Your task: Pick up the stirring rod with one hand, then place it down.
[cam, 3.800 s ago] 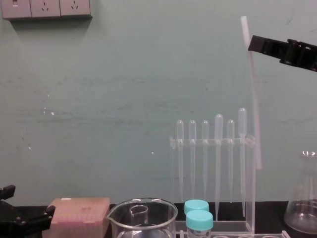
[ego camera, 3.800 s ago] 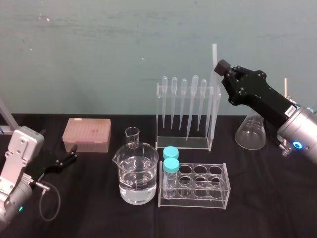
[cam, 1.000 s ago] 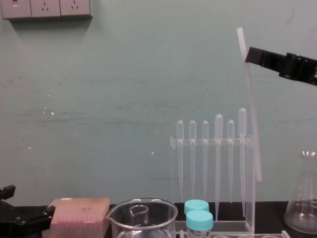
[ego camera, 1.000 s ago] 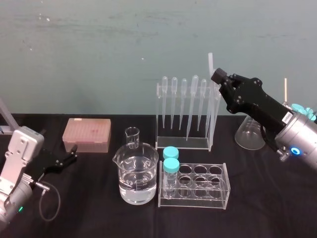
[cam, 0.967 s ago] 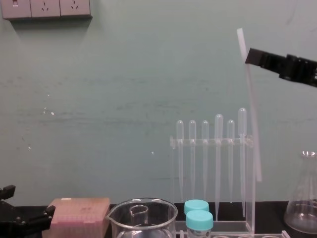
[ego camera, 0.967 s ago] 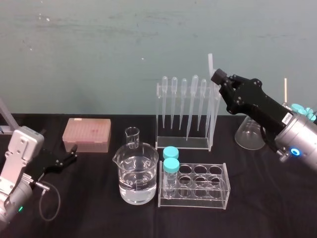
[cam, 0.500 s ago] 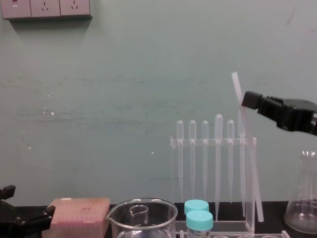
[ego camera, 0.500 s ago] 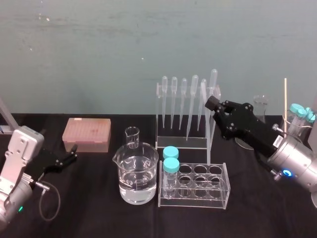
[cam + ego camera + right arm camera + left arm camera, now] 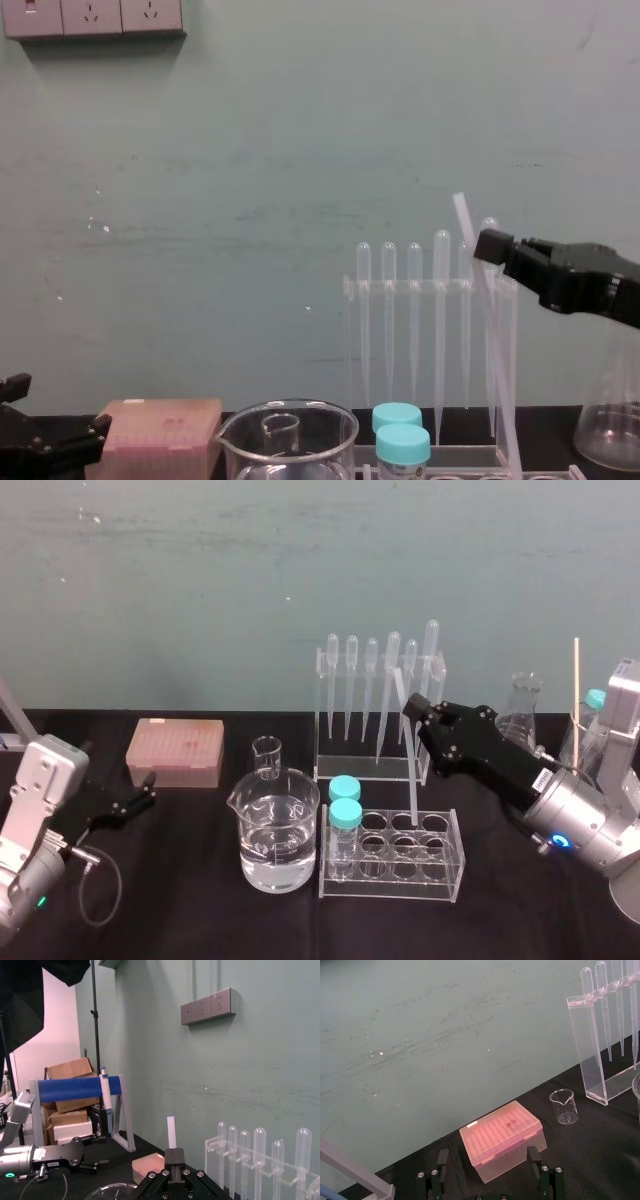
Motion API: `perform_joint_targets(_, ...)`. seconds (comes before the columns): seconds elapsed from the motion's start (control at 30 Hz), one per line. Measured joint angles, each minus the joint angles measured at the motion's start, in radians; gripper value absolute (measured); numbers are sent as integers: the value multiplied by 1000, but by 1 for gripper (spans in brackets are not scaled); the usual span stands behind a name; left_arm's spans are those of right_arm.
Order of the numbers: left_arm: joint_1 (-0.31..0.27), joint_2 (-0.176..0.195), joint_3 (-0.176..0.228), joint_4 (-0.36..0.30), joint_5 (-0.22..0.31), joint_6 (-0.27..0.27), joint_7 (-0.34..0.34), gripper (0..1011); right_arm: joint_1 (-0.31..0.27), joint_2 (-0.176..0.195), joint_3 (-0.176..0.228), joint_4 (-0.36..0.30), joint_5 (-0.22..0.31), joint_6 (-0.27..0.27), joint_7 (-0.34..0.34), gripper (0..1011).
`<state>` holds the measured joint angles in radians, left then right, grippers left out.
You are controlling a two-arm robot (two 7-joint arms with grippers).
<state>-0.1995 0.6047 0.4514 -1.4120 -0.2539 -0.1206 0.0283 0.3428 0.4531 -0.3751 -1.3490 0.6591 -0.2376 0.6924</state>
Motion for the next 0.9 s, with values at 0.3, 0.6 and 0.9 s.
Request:
perform_joint_targets(0.3,0,0,0,0,0,0,0,1000,18,-26,-4,53,-12,-6,11,0)
perform_joint_targets(0.6,0,0,0,0,0,0,0,1000,43,-52,-8,95,-15,-19,31,0)
perform_joint_targets(0.9,0,0,0,0,0,0,0,1000,48,-54,-10,119,-31,-17,28,0)
